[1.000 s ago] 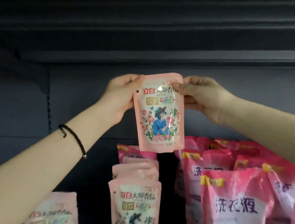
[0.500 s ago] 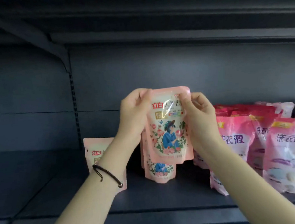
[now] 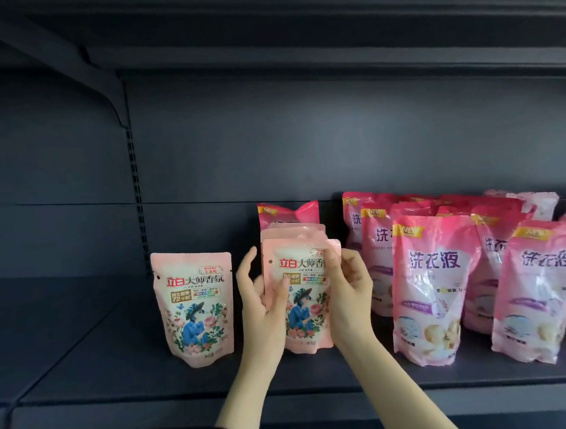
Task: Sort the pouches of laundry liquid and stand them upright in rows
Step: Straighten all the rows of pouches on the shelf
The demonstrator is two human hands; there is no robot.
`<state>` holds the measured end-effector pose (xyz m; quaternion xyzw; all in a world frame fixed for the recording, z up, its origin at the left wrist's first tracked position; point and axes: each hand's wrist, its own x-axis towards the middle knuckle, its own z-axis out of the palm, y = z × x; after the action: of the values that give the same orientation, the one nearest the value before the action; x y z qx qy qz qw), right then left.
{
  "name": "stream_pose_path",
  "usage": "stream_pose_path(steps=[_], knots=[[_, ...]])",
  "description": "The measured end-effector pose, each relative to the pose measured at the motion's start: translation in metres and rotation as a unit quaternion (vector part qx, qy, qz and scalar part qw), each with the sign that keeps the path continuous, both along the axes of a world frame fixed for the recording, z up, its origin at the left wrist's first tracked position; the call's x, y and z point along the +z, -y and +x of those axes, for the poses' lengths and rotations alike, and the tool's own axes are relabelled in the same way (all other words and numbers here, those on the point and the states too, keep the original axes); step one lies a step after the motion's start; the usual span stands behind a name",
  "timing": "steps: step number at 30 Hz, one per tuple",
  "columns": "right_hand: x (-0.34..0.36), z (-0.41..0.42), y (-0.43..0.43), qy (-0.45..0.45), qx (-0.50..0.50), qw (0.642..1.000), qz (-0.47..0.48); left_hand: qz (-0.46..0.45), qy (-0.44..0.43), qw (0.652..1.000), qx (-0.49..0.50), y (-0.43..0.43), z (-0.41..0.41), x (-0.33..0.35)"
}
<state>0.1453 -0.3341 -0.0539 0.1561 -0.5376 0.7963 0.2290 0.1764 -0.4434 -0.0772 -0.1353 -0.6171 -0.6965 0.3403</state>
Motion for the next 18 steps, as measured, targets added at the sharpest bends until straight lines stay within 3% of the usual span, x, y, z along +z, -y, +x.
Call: stream_pose_path(steps=[5,13,15,18], knots=[[-0.013,-0.006,0.002,-0.005,-0.009,0.999,0.033,-0.044,-0.008,0.999,0.029,0.002,-0.003,-0.019],[-0.036,-0.001,-0.017,-0.074,0.01,0.982,0.176,-0.084,-0.009,0.996,0.038,0.009,-0.004,-0.028],[-0.046,0.003,-0.027,-0.106,0.018,0.963,0.248,-0.085,-0.002,0.996,0.03,0.011,-0.003,-0.029],[-0.056,0.005,-0.042,-0.109,0.024,0.908,0.405,-0.071,0.018,0.997,-0.029,0.014,-0.001,-0.033]])
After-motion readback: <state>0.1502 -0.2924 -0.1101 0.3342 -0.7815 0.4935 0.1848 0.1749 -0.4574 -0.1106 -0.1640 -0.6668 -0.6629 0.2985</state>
